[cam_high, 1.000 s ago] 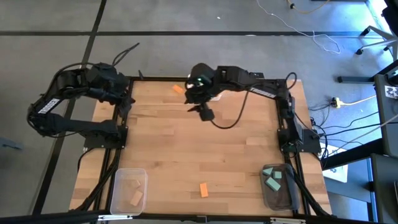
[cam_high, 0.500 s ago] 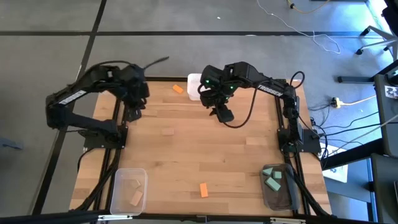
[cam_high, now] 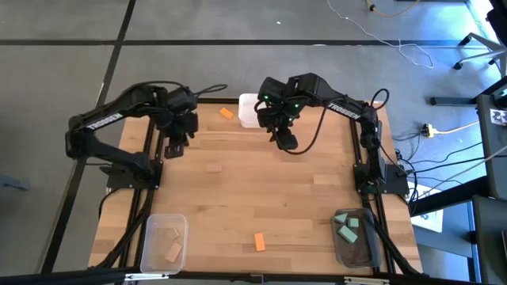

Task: Sort & place blocks by color
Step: Put the white block into the transparent bin

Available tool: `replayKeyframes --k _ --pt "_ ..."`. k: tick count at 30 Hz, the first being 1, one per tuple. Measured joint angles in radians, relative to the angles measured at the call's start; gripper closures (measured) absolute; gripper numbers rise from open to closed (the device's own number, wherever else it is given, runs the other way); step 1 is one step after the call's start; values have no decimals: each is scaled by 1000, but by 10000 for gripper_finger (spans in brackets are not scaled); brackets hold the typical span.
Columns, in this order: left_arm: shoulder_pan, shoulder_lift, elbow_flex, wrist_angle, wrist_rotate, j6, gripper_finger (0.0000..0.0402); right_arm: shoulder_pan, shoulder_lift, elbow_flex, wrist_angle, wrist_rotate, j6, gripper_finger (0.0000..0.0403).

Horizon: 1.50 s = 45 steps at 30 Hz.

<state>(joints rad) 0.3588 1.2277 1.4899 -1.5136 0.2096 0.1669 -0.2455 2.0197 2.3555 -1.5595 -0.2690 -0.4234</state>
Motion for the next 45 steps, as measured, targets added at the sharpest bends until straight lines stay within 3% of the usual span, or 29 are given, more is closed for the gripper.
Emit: replayKeyframes --k 14,20,28,33,41,45 --pt "-126 -25 0 13 -51 -181 401 0 0 0 179 -3 -4 238" --pt "-172 -24 0 -7 -137 -304 401 0 0 0 293 -4 -4 238" --pt "-190 -35 0 -13 -123 -455 390 0 0 0 417 -4 -4 238" --pt "-190 -35 0 -20 -131 -482 325 0 0 0 461 -4 -4 238" --pt "-175 -30 0 -8 -139 -522 160 0 0 0 472 -4 -4 238" --pt "-171 -30 0 9 -178 -359 97 0 0 0 472 -3 -4 238"
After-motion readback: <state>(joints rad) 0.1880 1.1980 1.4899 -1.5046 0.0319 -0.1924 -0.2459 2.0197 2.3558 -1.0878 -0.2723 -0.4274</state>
